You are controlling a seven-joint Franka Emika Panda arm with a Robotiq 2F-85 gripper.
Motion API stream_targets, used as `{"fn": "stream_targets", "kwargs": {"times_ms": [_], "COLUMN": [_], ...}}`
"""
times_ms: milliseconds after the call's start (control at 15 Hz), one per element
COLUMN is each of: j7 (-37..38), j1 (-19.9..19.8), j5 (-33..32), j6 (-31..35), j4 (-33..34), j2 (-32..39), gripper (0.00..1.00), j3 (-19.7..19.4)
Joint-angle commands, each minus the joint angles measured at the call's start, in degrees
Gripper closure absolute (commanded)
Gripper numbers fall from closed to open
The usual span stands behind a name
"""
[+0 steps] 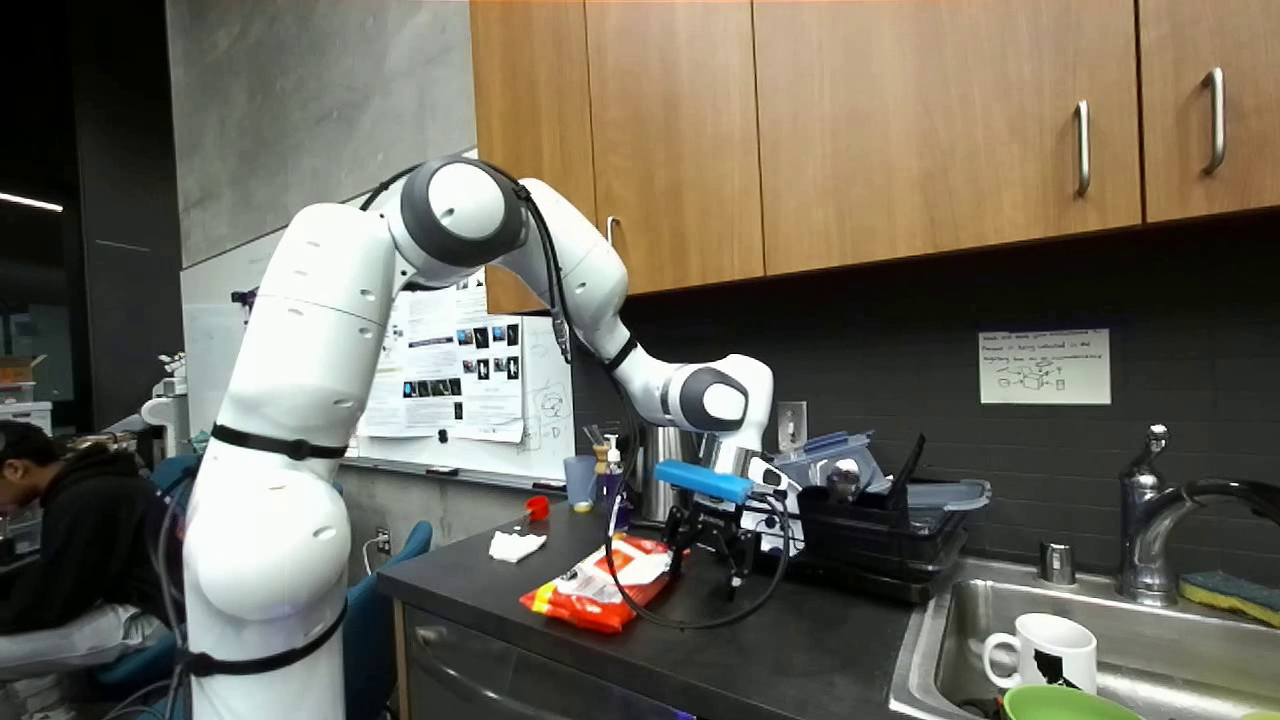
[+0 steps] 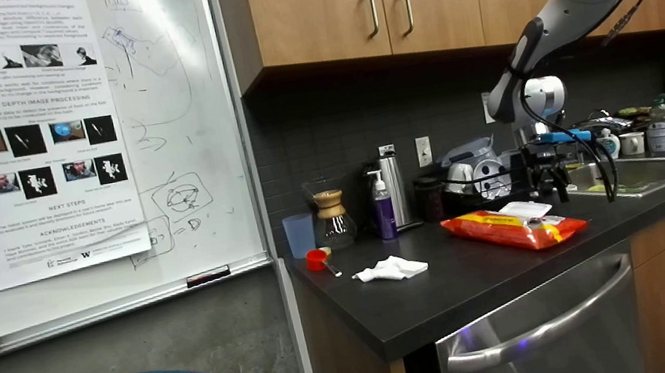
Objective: Close the lid of the orange bag of wet wipes
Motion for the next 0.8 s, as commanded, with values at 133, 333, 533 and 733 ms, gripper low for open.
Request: {"fn": "stream_targets", "kwargs": {"times_ms": [133, 333, 533, 733], "j7": [-0.9, -1.2, -1.3, -1.3], "j1": [-1.0, -1.6, -2.0, -2.3], "j5": [1.1, 2.9, 4.7, 6.3], "j6": [-1.1, -3.7, -6.4, -8.4], "j4": [0.6, 0.5, 0.6, 0.9], "j2": [1.4, 1.0, 0.7, 0.7], "gripper": [0.00, 0.00, 0.00, 0.00], "j3": [-0.2, 0.0, -0.1, -0.2]}}
